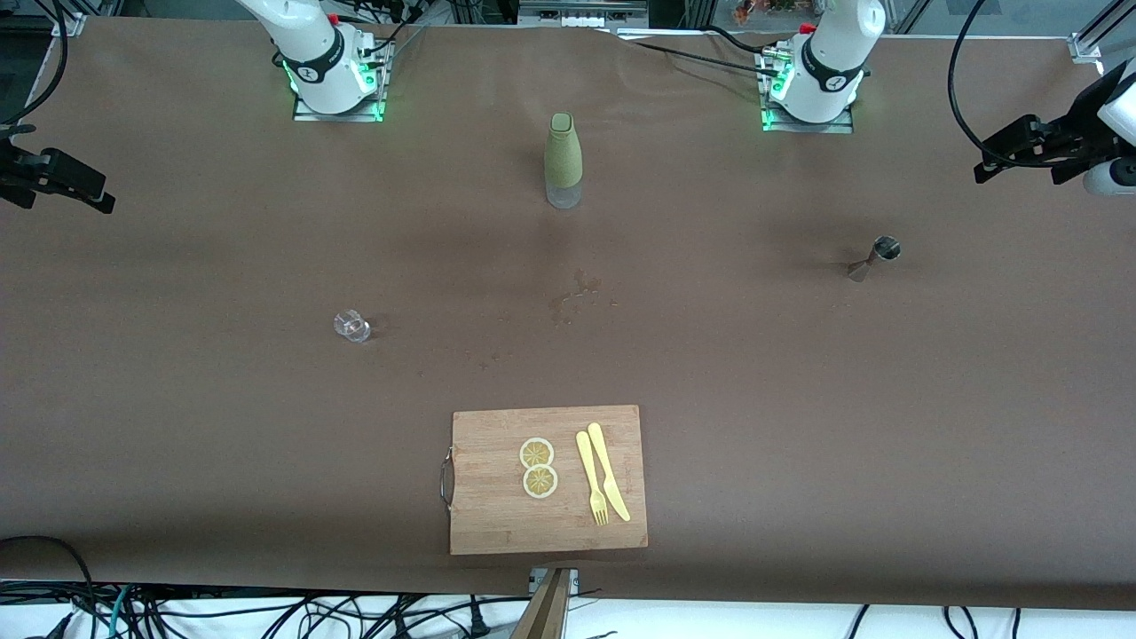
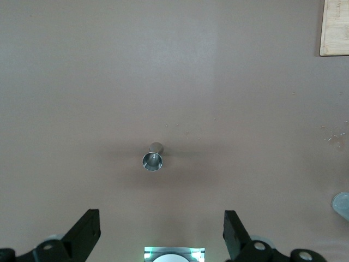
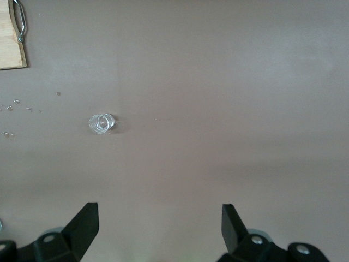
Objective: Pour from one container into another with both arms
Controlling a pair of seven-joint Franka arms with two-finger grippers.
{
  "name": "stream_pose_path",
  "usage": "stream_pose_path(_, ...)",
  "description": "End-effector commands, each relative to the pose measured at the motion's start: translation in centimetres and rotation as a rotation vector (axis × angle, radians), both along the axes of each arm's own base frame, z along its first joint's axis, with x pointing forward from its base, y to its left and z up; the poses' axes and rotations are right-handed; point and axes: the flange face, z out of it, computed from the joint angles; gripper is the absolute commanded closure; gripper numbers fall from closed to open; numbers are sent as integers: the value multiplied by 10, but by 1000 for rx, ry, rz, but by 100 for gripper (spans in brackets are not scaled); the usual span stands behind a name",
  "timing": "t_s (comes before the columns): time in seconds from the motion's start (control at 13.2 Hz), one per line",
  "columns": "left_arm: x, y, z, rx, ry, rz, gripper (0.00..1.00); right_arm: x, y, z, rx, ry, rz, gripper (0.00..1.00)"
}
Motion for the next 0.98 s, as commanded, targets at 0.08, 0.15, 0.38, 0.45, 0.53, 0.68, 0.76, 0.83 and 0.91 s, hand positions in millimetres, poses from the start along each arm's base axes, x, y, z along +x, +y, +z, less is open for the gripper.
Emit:
stream_pose_path(0.08,-1,2,2,-25,-2,-13,0,1,-1,3,8,-3,-17,0)
stream_pose_path(0.15,-1,2,2,-26,-3,-24,0,0,-1,4,10,-4,-18,0)
stream_pose_path(0.38,-1,2,2,-26,-3,-24,0,1,-2,3,8,-3,-20,0)
stream_pose_path(0.45,-1,2,3,-25,-4,-18,0,1,-2,3,8,-3,-18,0)
stream_pose_path(0.53,-1,2,4,-25,-4,-16,0,1,-2,3,8,-3,-18,0)
stream_pose_path(0.68,-1,1,3,-25,-1,-13,0,1,-2,3,8,-3,-18,0)
stream_pose_path(0.76,-1,1,3,-25,-1,-13,0,1,-3,3,8,-3,-20,0)
stream_pose_path(0.83,-1,1,4,-24,-2,-12,0,1,-2,3,8,-3,-18,0)
stream_pose_path(0.91,-1,1,4,-24,-2,-12,0,1,-2,3,8,-3,-20,0)
